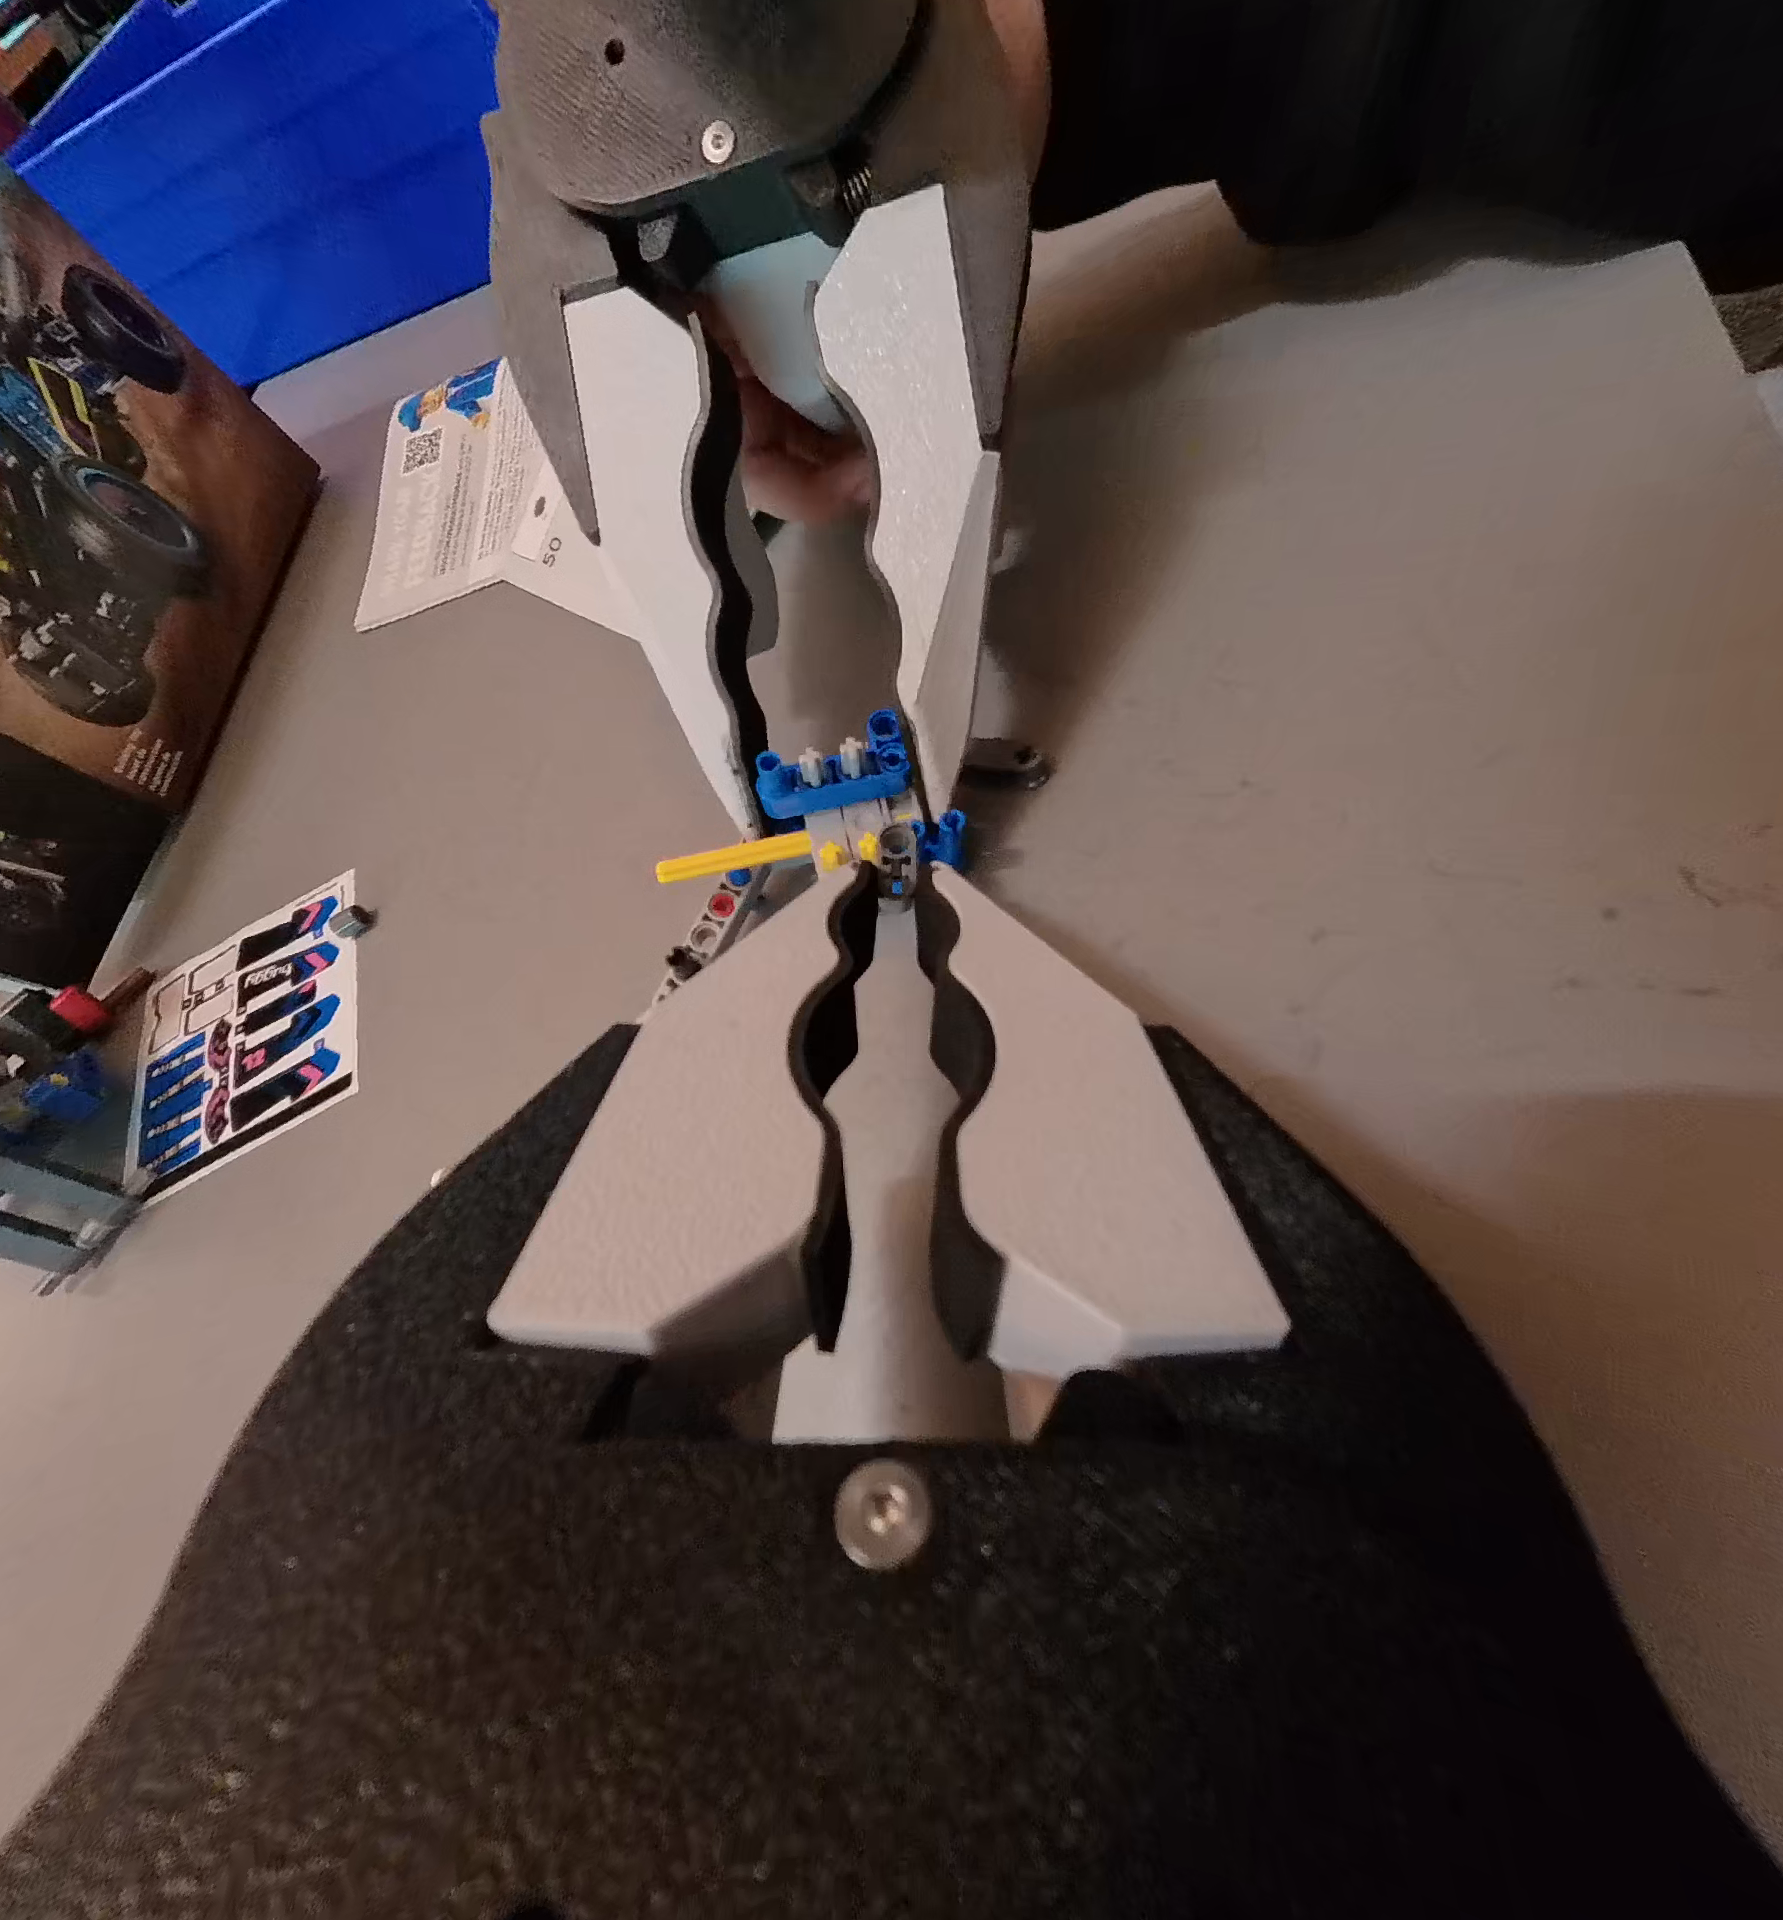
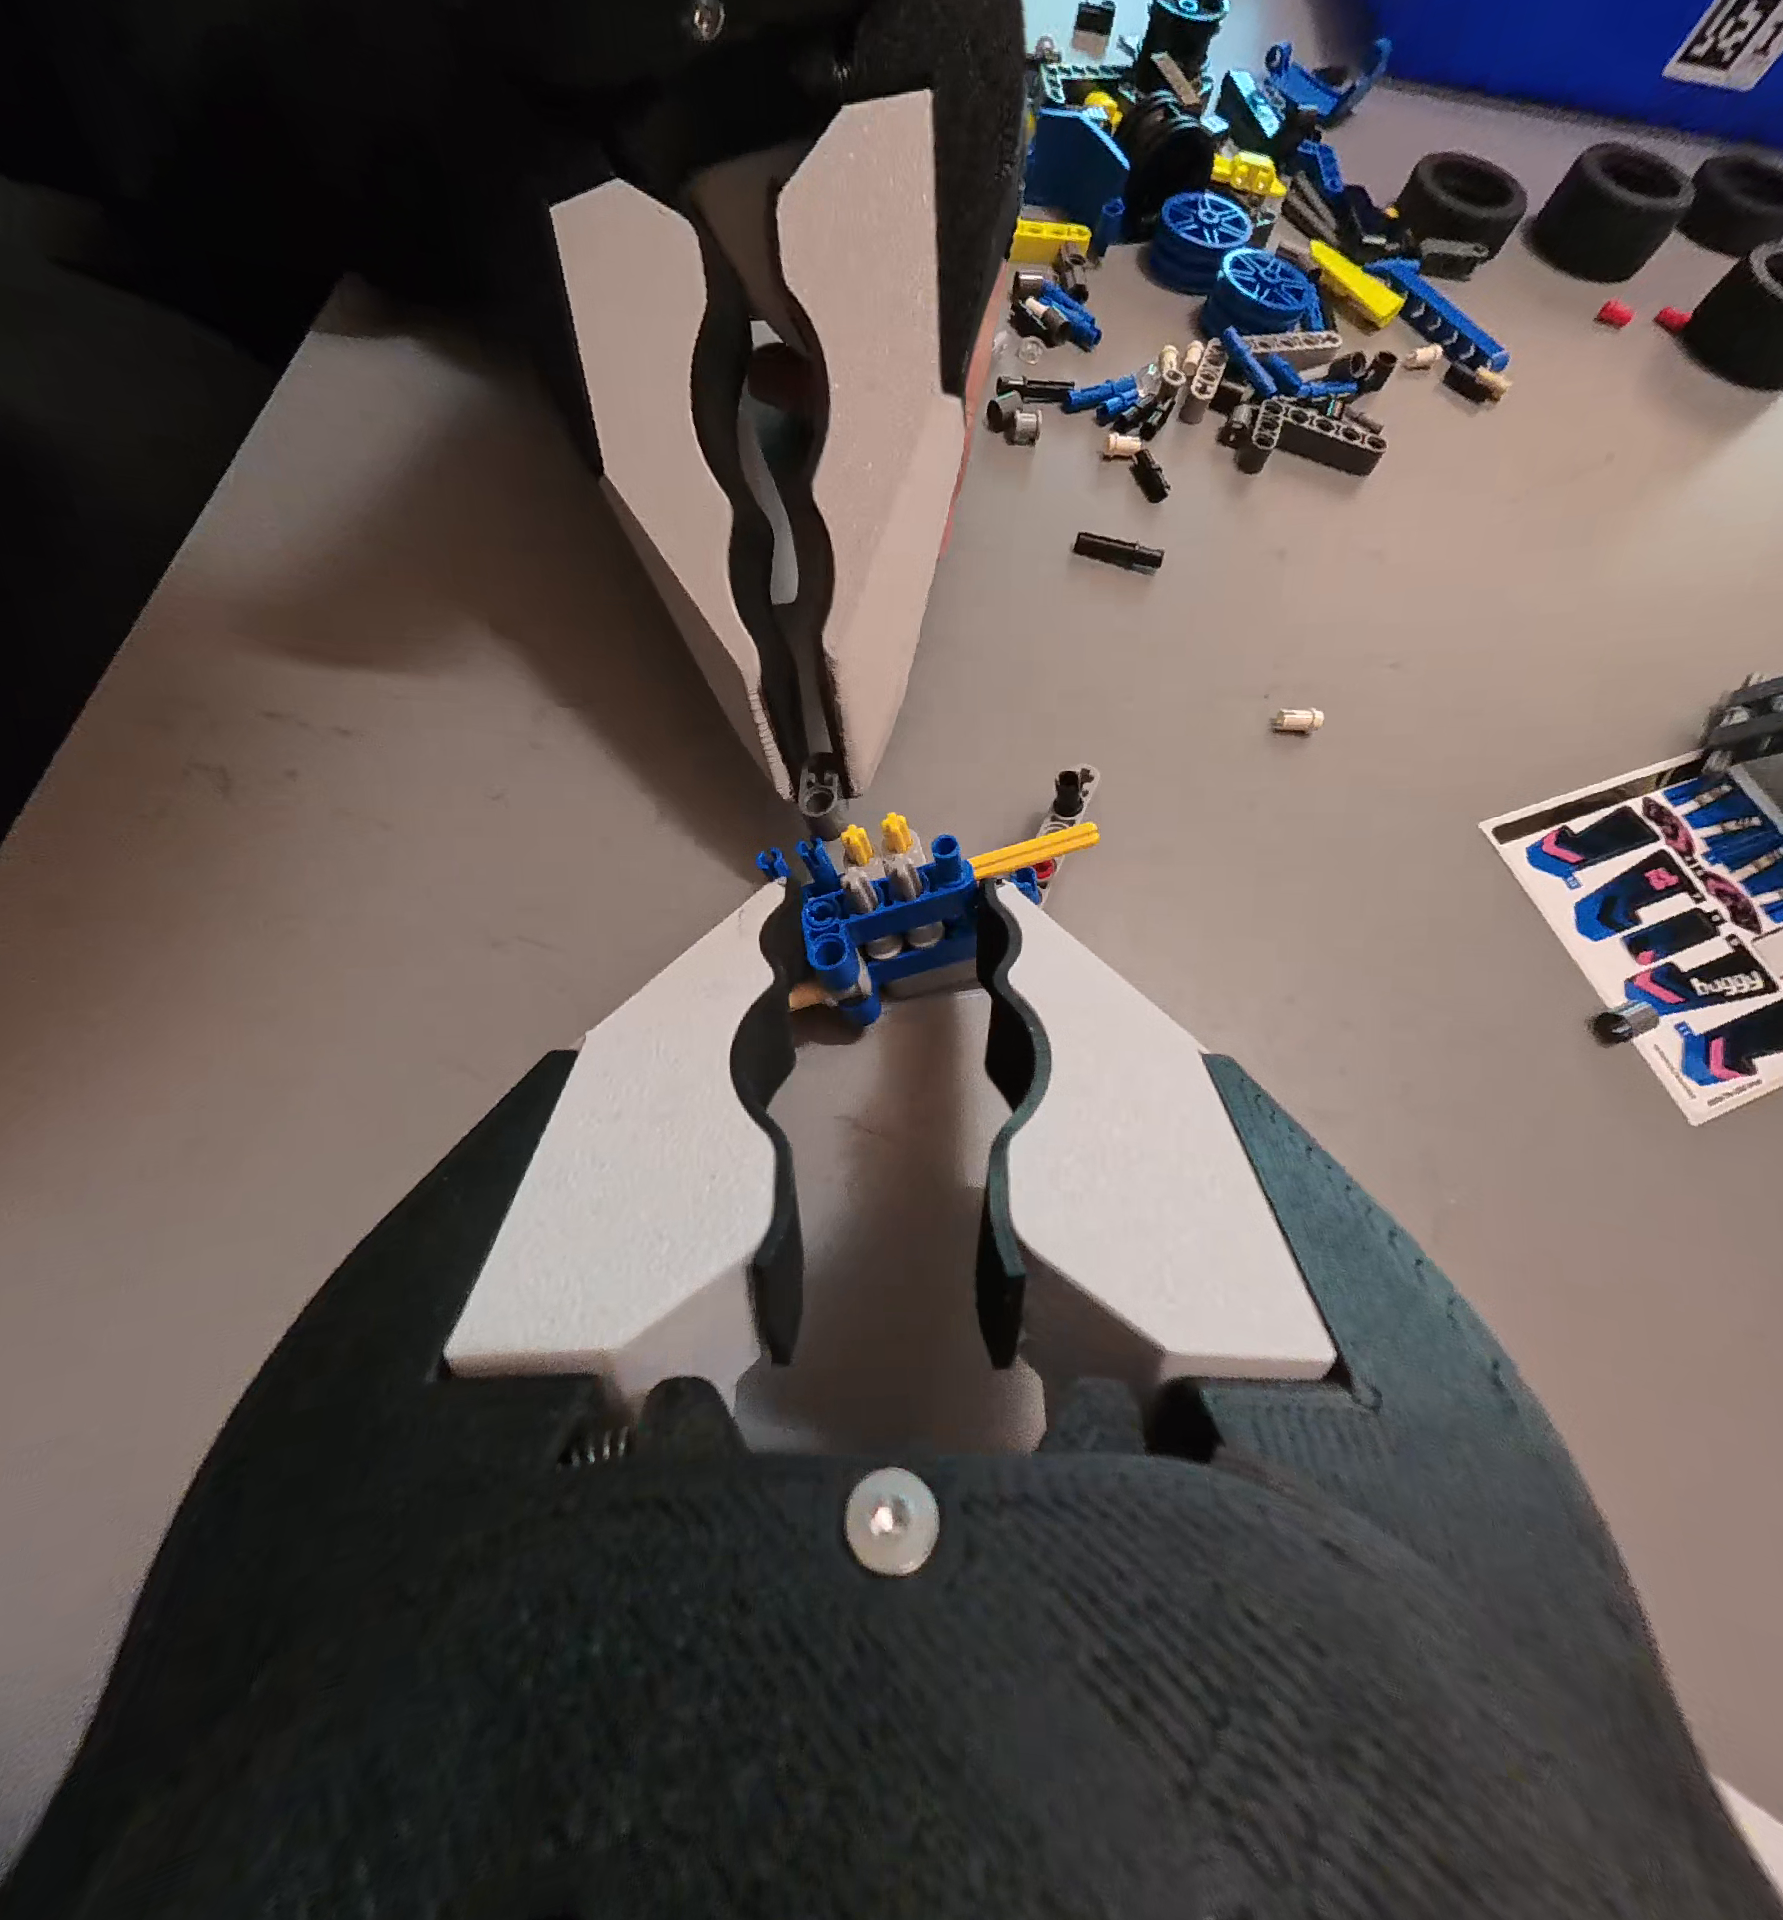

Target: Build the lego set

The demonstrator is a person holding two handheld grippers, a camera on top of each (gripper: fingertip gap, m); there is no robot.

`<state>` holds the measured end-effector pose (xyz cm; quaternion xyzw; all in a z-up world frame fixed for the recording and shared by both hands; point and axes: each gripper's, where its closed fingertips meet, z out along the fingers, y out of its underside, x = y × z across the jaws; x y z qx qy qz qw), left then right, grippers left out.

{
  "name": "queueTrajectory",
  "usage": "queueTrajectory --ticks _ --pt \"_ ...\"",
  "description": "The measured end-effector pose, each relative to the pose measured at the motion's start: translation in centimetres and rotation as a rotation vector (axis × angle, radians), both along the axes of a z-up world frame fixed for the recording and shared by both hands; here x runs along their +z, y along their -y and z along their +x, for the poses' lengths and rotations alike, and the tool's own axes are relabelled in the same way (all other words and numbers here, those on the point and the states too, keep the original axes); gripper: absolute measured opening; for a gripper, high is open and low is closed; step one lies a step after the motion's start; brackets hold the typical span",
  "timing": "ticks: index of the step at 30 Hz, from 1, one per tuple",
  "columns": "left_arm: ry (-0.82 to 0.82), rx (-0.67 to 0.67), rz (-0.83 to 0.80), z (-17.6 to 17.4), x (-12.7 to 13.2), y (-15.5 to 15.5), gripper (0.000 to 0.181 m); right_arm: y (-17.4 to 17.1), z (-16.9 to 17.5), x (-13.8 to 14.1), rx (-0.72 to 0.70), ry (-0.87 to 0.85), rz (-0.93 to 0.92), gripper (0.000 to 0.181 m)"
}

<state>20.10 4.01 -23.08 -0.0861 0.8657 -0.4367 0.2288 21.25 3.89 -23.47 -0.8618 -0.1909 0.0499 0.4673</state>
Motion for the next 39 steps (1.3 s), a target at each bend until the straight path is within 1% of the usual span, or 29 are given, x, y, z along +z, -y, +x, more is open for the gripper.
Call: queueTrajectory --ticks 5,7,14,18,23,29,39 --pt "-0.013 -0.004 -0.018 -0.4 0.2 0.3 0.004 0.2 -0.1 0.0 0.007 0.067 0.027 0.031" --pt "-0.024 -0.010 -0.038 -0.7 0.4 0.5 0.004 0.2 -0.1 -0.1 0.005 0.074 0.028 0.031" --pt "-0.043 0.027 -0.016 -0.4 0.1 1.3 0.004 0.1 -0.1 -0.1 -0.002 0.088 0.030 0.031" --pt "-0.036 0.076 0.001 -0.1 0.1 0.5 0.004 0.1 -0.1 -0.1 -0.003 0.090 0.030 0.031" --pt "-0.040 0.081 -0.003 -0.3 0.1 0.4 0.004 0.1 -0.1 -0.1 -0.004 0.095 0.032 0.031" --pt "-0.047 0.083 -0.010 -0.5 0.0 1.0 0.004 0.1 -0.1 -0.1 -0.005 0.095 0.031 0.031" --pt "-0.049 0.123 -0.013 -0.2 -0.1 0.4 0.005 0.0 0.0 -0.2 -0.012 0.095 0.029 0.031"
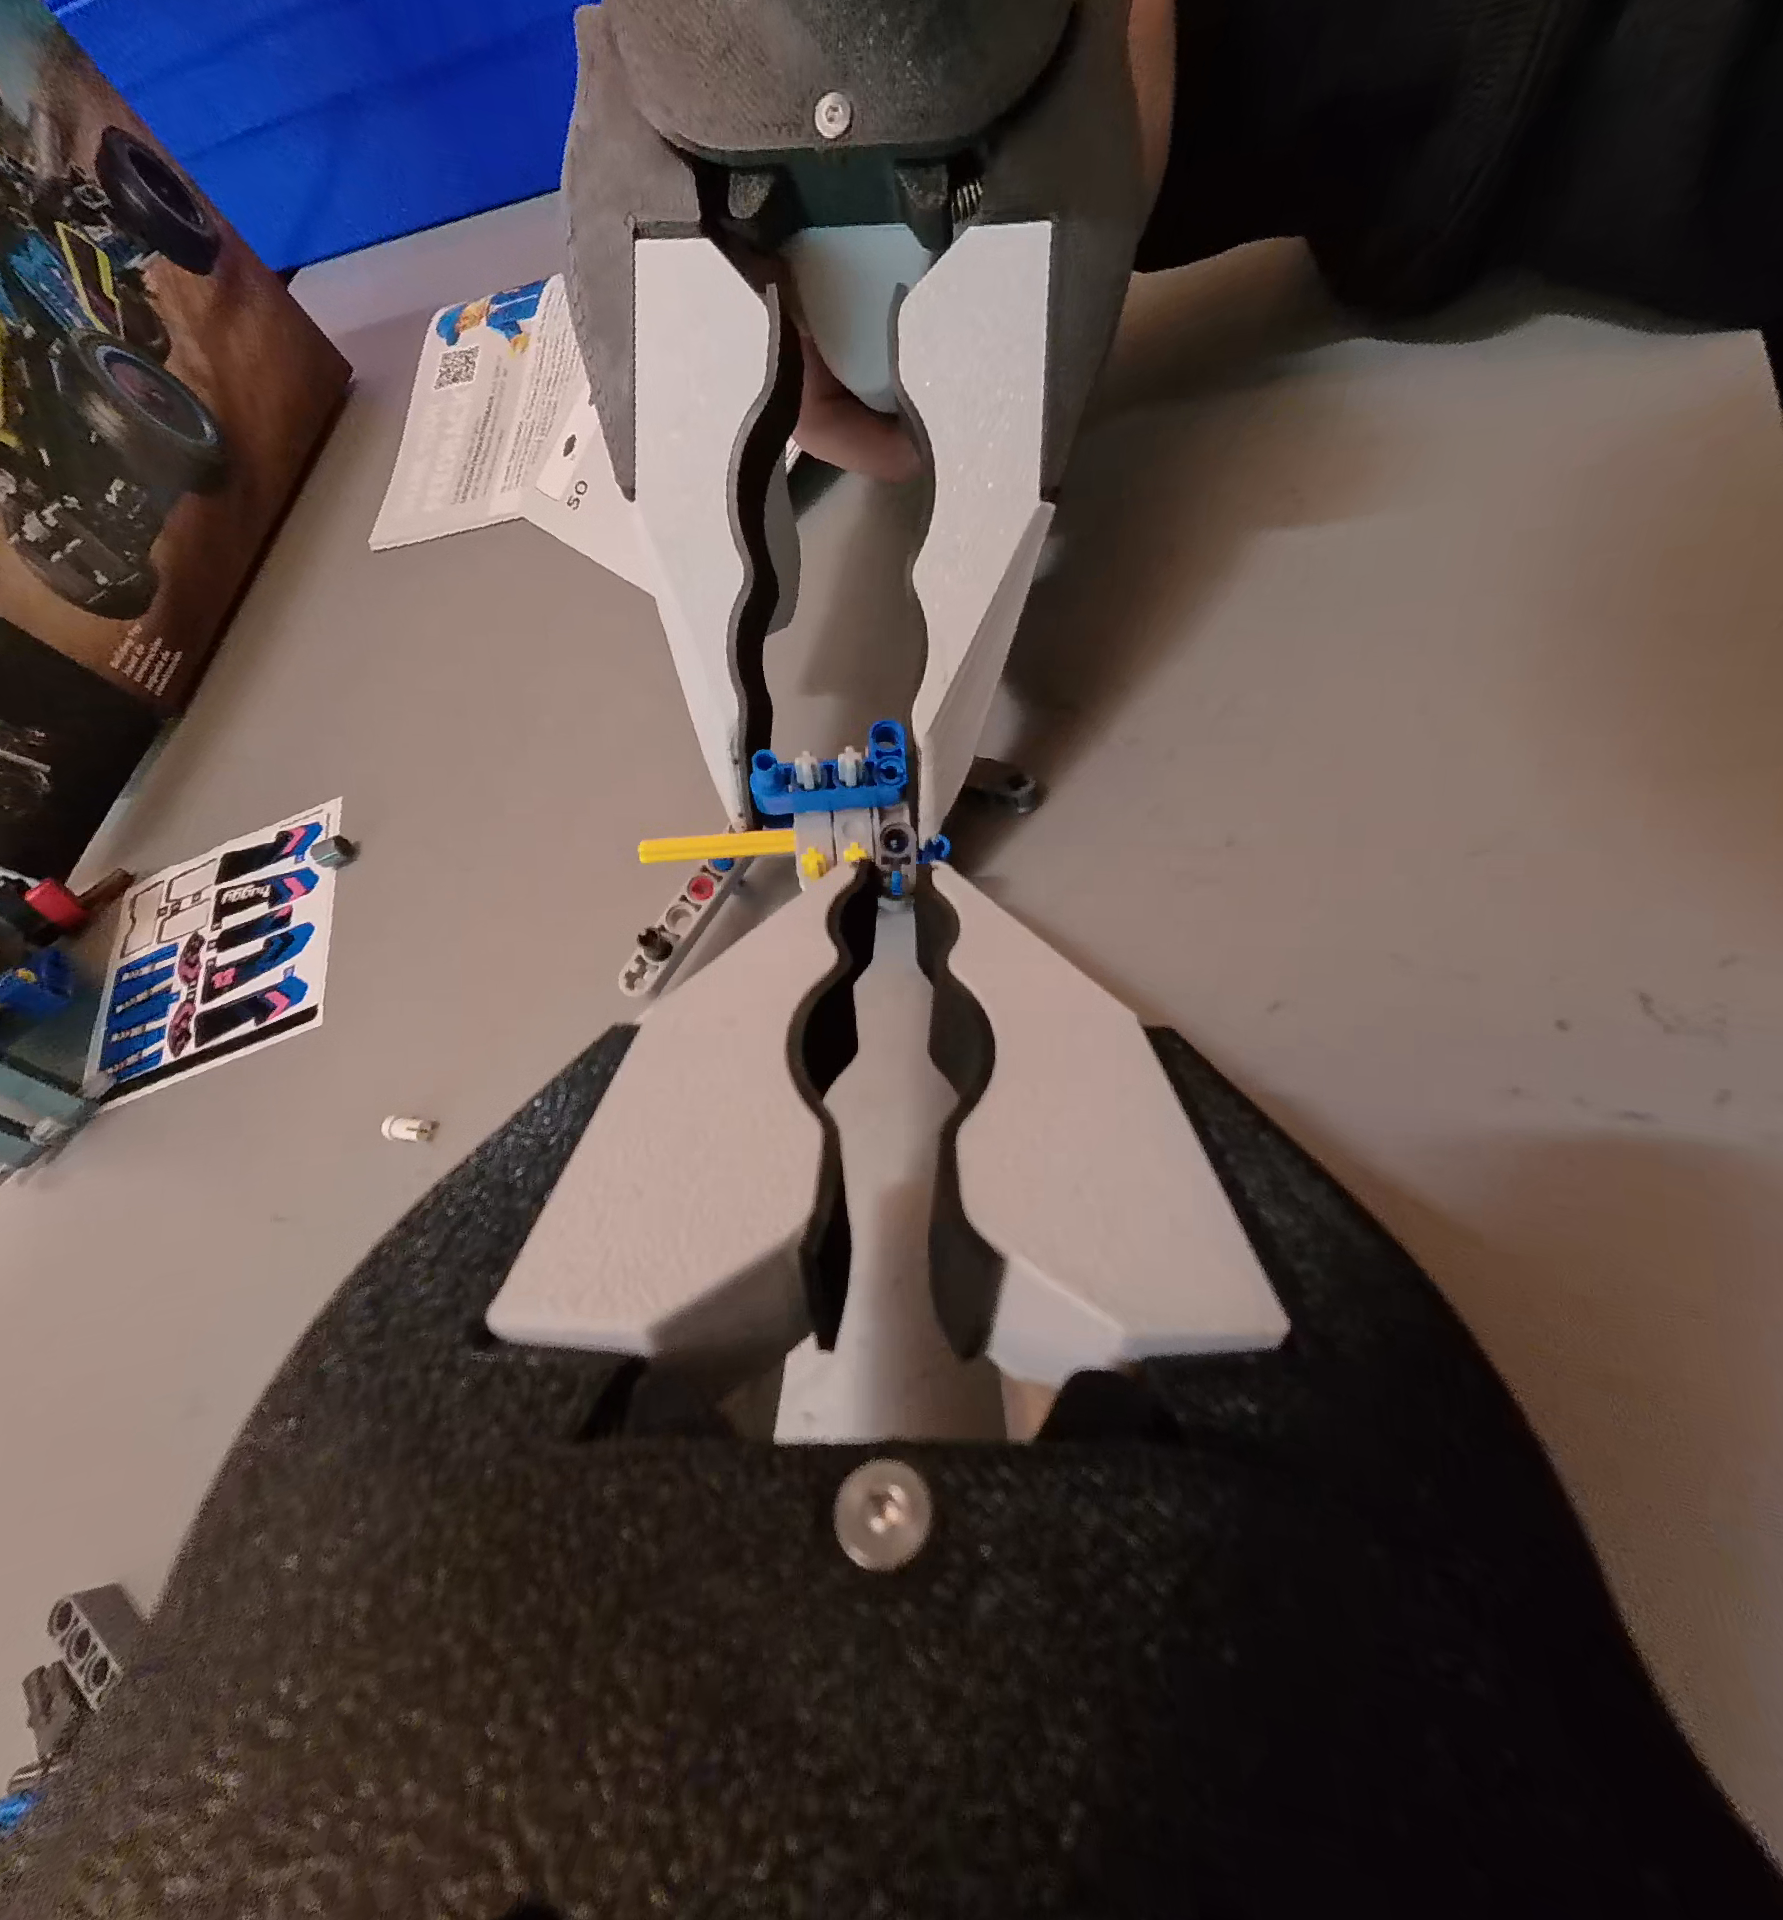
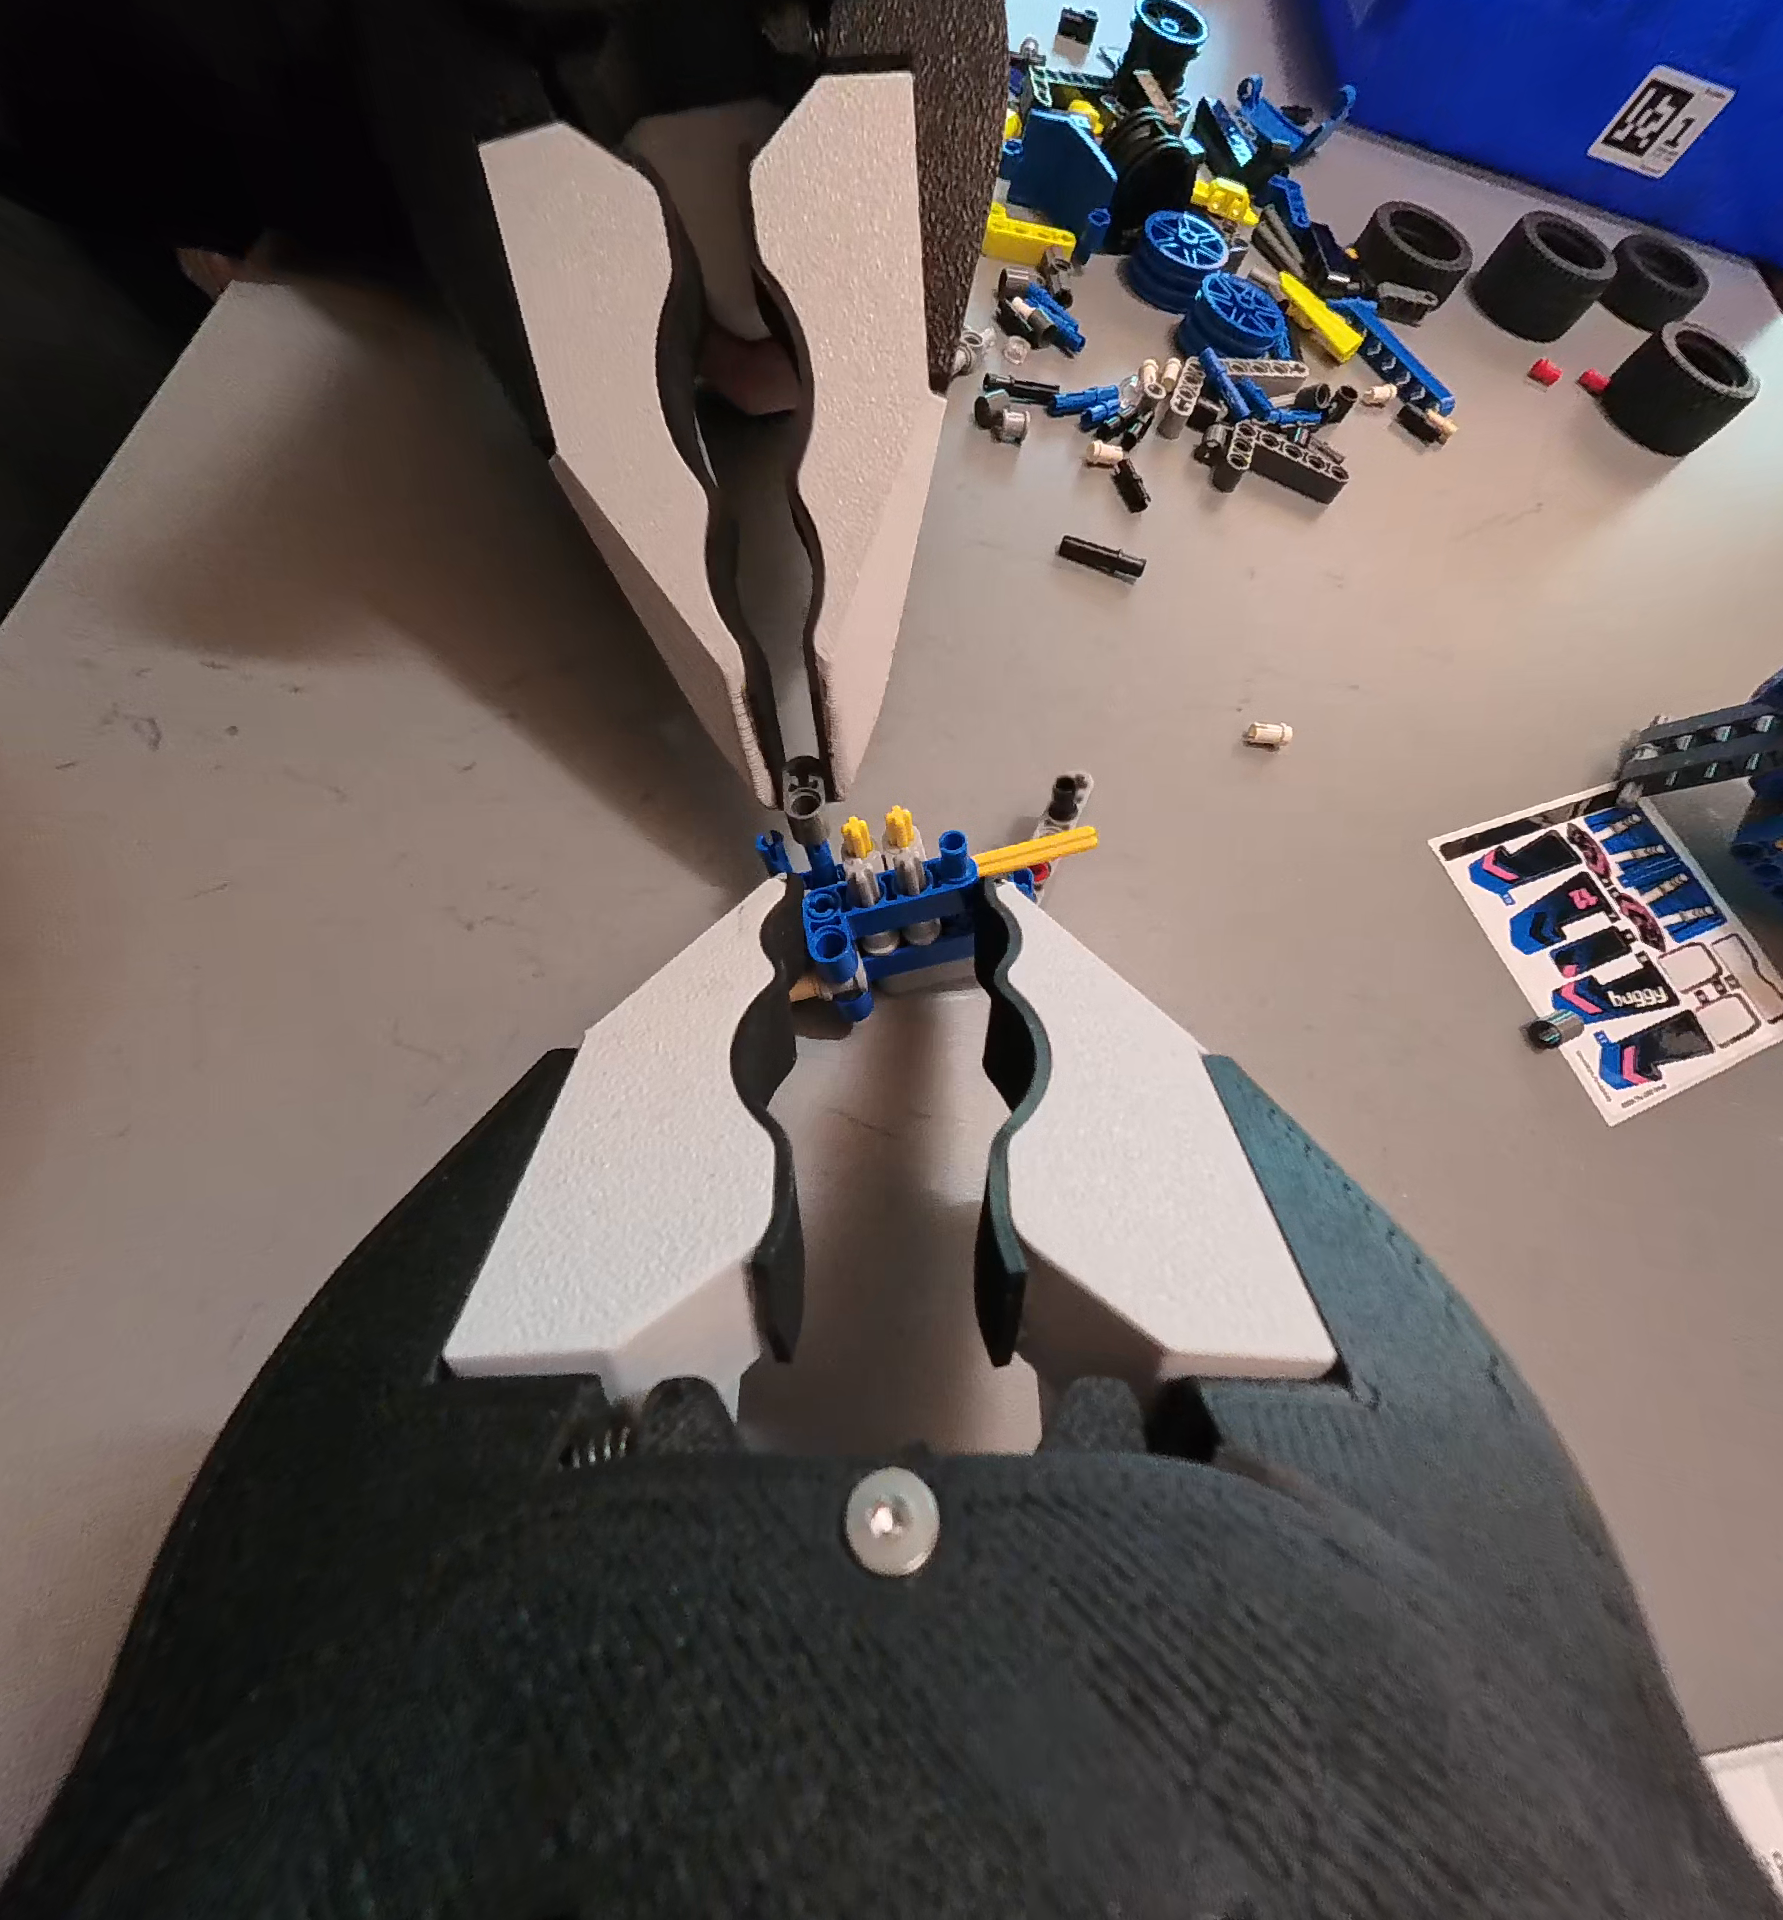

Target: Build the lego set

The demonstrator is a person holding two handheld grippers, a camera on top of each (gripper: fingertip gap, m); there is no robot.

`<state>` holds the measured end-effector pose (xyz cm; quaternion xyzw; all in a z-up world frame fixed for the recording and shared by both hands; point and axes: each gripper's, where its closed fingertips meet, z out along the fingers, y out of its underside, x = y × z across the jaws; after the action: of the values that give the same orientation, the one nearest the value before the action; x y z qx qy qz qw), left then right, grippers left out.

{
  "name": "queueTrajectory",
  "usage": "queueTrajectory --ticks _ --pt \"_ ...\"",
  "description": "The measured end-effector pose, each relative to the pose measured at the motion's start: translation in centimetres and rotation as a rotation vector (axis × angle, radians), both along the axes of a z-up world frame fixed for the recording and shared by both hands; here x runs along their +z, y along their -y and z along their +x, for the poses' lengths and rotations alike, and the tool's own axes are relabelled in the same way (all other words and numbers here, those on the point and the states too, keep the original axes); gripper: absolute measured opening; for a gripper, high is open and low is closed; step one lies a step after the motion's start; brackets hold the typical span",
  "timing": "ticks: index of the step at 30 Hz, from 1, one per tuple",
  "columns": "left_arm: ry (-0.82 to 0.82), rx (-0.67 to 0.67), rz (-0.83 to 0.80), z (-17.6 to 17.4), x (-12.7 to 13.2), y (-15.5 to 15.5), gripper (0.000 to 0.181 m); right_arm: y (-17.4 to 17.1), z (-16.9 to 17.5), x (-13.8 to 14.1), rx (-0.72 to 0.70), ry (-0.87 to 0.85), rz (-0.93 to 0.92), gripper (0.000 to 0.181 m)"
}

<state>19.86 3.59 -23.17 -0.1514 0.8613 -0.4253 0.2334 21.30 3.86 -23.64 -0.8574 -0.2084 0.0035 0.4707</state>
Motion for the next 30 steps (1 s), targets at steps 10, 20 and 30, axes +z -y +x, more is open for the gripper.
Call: queueTrajectory --ticks 10,20,30 --pt "-0.052 0.046 0.036 0.2 -0.9 -0.1 0.005 0.0 0.1 0.0 -0.011 -0.015 -0.008 0.032" --pt "-0.004 0.057 0.164 0.2 -0.5 -0.2 0.005 -0.1 0.1 0.0 -0.011 -0.005 -0.003 0.031" --pt "-0.470 -0.001 0.350 -3.1 -2.6 -1.7 0.004 0.0 0.1 0.0 -0.010 -0.006 -0.003 0.031"
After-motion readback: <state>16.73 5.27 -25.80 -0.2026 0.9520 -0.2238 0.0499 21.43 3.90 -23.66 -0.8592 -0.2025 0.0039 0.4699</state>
